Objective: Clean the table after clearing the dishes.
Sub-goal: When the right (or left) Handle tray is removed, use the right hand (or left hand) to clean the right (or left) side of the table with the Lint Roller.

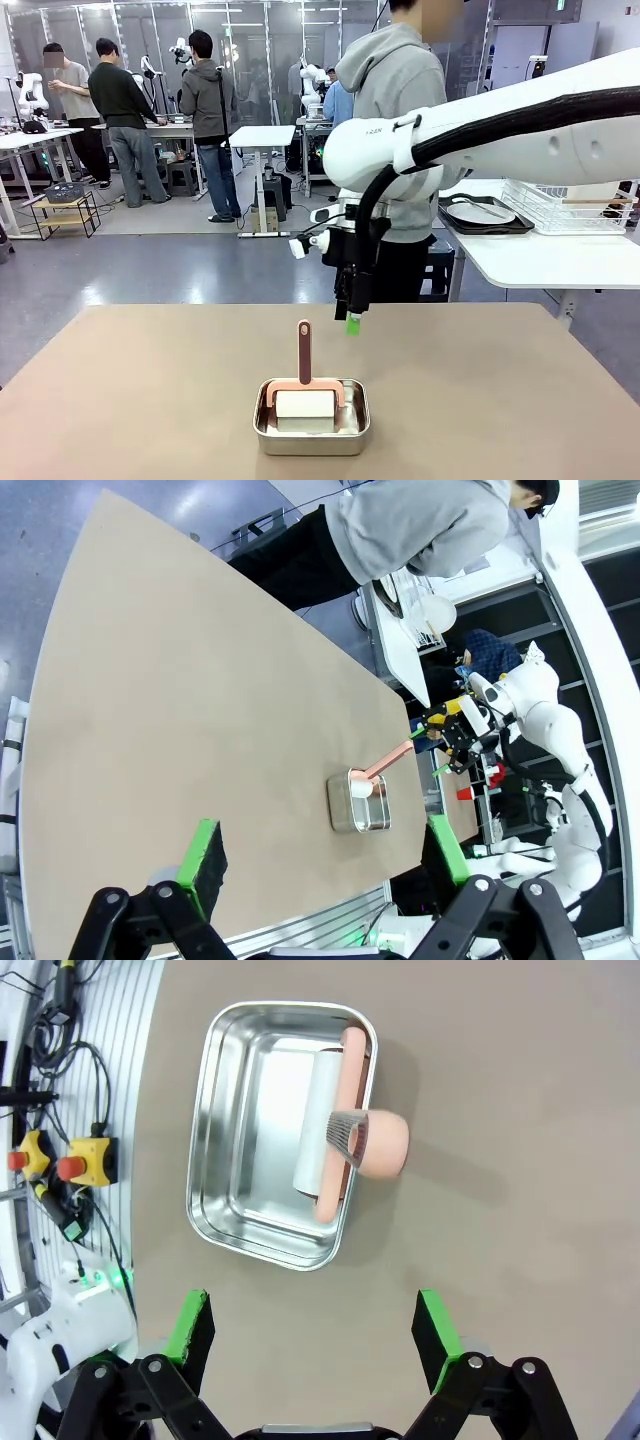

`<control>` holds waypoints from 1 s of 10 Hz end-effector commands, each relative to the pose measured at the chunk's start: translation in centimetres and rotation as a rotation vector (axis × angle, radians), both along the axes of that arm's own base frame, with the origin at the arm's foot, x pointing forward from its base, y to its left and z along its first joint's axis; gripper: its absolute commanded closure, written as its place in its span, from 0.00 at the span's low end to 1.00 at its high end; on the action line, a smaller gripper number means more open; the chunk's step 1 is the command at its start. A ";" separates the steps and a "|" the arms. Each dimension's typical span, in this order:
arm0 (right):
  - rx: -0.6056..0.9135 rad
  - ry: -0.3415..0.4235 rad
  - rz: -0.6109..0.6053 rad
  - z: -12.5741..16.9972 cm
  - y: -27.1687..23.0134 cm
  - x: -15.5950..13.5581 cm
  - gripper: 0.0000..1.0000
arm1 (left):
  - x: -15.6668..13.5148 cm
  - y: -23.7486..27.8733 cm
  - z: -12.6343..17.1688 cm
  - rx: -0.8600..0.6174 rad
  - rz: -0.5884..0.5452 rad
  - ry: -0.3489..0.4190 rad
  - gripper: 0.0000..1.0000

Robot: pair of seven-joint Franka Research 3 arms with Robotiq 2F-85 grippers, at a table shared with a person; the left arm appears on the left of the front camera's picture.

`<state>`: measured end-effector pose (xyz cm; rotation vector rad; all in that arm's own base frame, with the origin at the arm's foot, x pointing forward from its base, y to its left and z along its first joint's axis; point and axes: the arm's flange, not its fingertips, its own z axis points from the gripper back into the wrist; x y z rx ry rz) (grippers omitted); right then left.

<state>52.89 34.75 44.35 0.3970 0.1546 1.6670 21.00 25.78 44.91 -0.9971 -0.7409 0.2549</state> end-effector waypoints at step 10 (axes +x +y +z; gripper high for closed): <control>-0.173 -0.044 -0.016 -0.2 7.9 0.1 0.00 | -0.1 0.2 0.5 -0.016 -0.004 -0.001 0.00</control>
